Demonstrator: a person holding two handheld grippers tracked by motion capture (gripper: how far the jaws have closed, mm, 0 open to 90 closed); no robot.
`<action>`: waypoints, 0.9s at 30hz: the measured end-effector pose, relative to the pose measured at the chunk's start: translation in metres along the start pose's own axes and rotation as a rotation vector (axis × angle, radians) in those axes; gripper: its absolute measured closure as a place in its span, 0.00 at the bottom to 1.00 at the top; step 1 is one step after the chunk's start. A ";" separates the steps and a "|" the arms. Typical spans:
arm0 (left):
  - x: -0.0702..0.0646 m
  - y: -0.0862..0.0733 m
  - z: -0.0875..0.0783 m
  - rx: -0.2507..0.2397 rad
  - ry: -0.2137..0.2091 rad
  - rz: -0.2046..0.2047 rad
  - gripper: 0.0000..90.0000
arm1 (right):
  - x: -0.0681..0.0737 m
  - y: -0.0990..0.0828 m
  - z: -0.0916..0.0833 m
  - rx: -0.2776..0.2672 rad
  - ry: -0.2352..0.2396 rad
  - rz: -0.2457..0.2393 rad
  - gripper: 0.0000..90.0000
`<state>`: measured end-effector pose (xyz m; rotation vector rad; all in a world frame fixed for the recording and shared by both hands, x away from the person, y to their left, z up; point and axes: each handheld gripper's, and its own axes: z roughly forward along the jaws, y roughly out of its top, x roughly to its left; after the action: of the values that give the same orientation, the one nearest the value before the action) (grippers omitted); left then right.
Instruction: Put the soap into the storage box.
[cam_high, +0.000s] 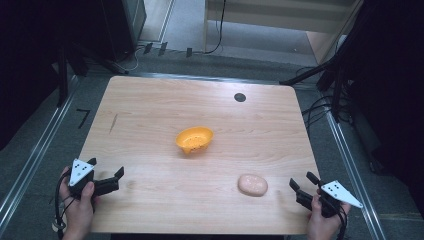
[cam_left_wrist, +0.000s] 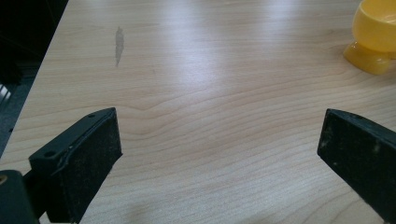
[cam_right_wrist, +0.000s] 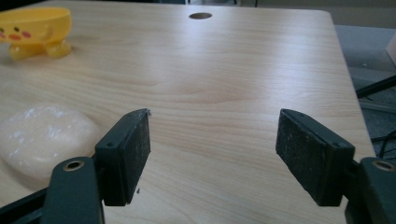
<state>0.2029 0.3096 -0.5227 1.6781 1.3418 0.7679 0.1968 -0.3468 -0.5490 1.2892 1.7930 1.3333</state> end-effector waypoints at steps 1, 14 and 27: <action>0.000 0.000 0.000 -0.001 0.001 -0.001 0.00 | 0.002 0.000 0.001 0.014 0.008 -0.014 0.30; -0.001 0.001 0.001 0.011 -0.002 0.009 0.00 | 0.033 0.040 0.036 0.396 0.329 -0.425 0.35; 0.000 0.001 0.001 0.009 -0.005 0.008 0.00 | 0.065 0.079 0.064 0.574 0.436 -0.647 0.36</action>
<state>0.2039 0.3090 -0.5226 1.6920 1.3373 0.7626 0.2546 -0.2579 -0.4916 0.5515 2.7222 0.7846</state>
